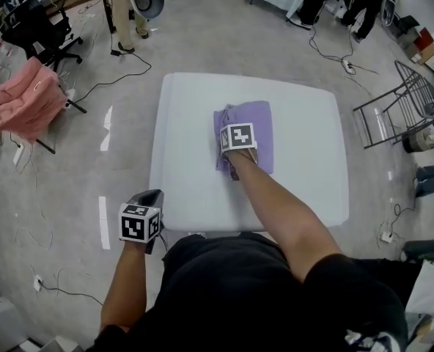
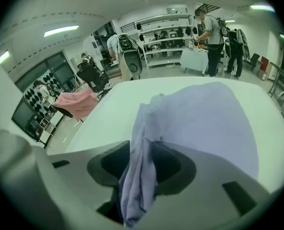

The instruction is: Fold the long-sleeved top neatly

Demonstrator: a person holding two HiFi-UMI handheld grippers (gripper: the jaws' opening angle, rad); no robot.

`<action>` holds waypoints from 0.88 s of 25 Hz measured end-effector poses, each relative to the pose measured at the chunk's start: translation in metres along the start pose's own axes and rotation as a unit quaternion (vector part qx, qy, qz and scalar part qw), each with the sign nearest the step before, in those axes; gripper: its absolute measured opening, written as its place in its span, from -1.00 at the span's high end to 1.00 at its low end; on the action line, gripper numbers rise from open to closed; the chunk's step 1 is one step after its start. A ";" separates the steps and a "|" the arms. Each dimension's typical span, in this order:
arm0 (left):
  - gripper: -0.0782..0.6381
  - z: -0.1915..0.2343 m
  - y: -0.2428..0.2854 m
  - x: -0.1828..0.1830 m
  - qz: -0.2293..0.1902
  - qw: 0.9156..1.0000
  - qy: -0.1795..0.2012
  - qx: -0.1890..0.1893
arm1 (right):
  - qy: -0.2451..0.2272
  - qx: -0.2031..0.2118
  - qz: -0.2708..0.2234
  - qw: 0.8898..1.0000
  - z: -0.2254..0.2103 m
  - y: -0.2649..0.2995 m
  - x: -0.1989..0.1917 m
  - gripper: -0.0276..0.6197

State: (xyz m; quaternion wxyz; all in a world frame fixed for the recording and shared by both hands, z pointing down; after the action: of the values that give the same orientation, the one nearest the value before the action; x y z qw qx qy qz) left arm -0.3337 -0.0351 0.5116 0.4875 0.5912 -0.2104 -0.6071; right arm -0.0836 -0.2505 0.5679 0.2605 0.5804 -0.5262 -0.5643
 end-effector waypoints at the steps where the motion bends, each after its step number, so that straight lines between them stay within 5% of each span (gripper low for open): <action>1: 0.76 0.000 0.001 0.001 0.000 1.000 0.003 -0.002 | 0.005 0.013 0.001 1.000 -0.001 0.000 0.000 0.40; 4: 0.76 -0.004 0.006 0.007 0.001 1.000 0.015 -0.009 | 0.011 0.044 -0.007 0.999 -0.001 -0.012 0.003 0.20; 13: 0.76 -0.019 0.024 0.039 -0.002 0.998 0.053 -0.030 | -0.016 0.058 -0.071 0.996 -0.009 -0.090 -0.005 0.26; 18: 0.76 -0.027 0.033 0.044 0.003 0.997 0.065 -0.042 | -0.053 0.097 -0.046 0.993 -0.008 -0.092 -0.052 0.59; 22: 0.76 -0.040 0.042 0.046 0.011 0.996 0.073 -0.051 | -0.136 0.089 -0.025 0.986 0.009 -0.078 -0.084 0.51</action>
State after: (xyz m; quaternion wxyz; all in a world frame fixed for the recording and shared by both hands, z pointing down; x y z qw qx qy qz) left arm -0.2746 -0.0790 0.5148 0.5375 0.6059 -0.1494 -0.5671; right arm -0.0514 -0.1475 0.5279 0.1196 0.5324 -0.5899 -0.5951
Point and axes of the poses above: the fingertips, and each gripper's own axes: y forward along the fingers, z to its left, x out of its top, the point moved 8 cm from there along -y, backward along the fingers, and after that the axes turned 8 degrees about z, right-handed, at the moved point
